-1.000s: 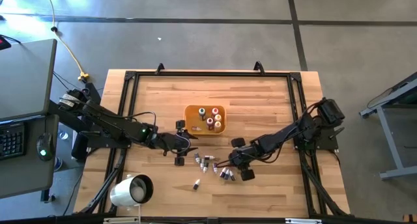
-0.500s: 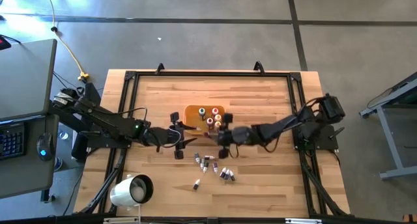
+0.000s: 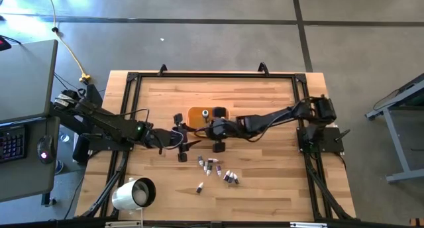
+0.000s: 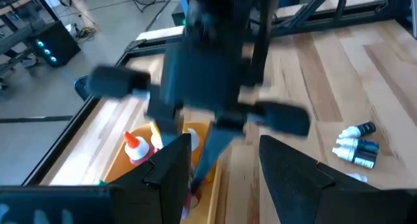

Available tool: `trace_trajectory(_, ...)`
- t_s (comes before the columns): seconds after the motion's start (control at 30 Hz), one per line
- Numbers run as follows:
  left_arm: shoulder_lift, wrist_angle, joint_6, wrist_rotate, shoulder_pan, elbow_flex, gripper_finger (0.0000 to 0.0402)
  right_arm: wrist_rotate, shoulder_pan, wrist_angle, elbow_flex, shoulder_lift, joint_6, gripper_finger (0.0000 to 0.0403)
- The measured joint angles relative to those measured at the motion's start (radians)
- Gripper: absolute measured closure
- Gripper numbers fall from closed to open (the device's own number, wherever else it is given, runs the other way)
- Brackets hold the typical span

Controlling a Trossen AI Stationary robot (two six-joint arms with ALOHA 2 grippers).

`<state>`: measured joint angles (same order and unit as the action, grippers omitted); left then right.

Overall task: Pick & Place food coloring
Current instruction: Put the small red food coloring bottle into the yellow bin, then put the small blue food coloring bottle into the yellow bin

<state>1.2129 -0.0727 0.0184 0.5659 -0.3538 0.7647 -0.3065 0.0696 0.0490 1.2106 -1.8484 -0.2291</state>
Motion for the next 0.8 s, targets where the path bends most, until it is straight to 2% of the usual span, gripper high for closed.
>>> trace_trajectory(0.13,0.000,0.025,-0.020,-0.015,-0.001,0.024,0.0222,-0.009,-0.005,-0.007,0.016,-0.063,-0.015,0.0330)
trace_trajectory(0.27,0.000,0.104,-0.051,-0.029,-0.002,0.049,0.0222,-0.109,-0.004,-0.005,0.019,-0.096,-0.065,0.0320)
trace_trajectory(0.33,0.000,0.118,-0.053,-0.028,-0.002,0.051,0.0222,-0.121,-0.002,-0.008,0.019,-0.097,-0.065,0.0308)
trace_trajectory(0.57,0.000,0.128,-0.053,-0.035,0.000,0.052,0.0222,-0.044,0.005,-0.013,0.019,-0.097,-0.068,0.0259)
trace_trajectory(0.8,0.000,0.128,-0.055,-0.035,0.000,0.052,0.0222,0.067,0.083,0.019,0.019,-0.047,-0.034,0.0250)
